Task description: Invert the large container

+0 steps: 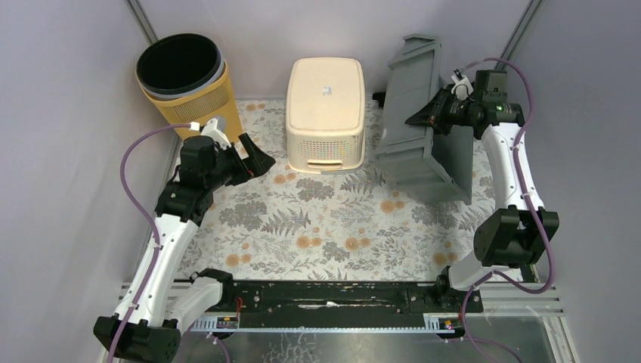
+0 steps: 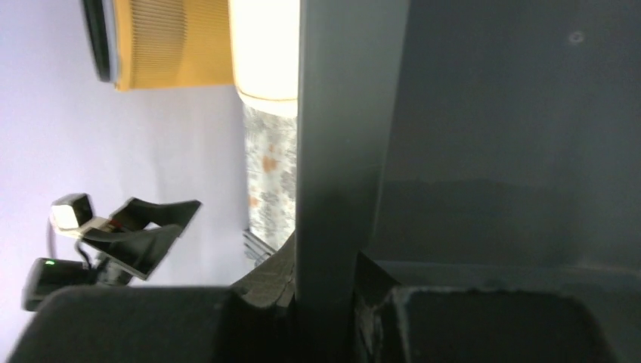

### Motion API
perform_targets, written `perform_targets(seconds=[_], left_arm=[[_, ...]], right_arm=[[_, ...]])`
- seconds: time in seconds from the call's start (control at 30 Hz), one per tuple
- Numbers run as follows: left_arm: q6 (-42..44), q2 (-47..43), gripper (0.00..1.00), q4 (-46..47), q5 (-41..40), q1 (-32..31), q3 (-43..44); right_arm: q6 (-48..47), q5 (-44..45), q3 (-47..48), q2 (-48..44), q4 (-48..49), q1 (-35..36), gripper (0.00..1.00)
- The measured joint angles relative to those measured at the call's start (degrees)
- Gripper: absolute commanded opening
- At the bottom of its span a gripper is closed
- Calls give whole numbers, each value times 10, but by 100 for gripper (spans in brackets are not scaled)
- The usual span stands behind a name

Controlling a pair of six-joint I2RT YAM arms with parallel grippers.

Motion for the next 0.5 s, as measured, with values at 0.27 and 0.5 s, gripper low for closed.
perform_targets(seconds=[0.27, 0.5], left_arm=[[0, -4, 100, 0, 0, 0, -1], [-4, -7, 100, 1, 0, 0, -1]], right_arm=[[175, -108, -106, -5, 249, -17, 0], [244, -184, -150, 5, 367, 3, 0]])
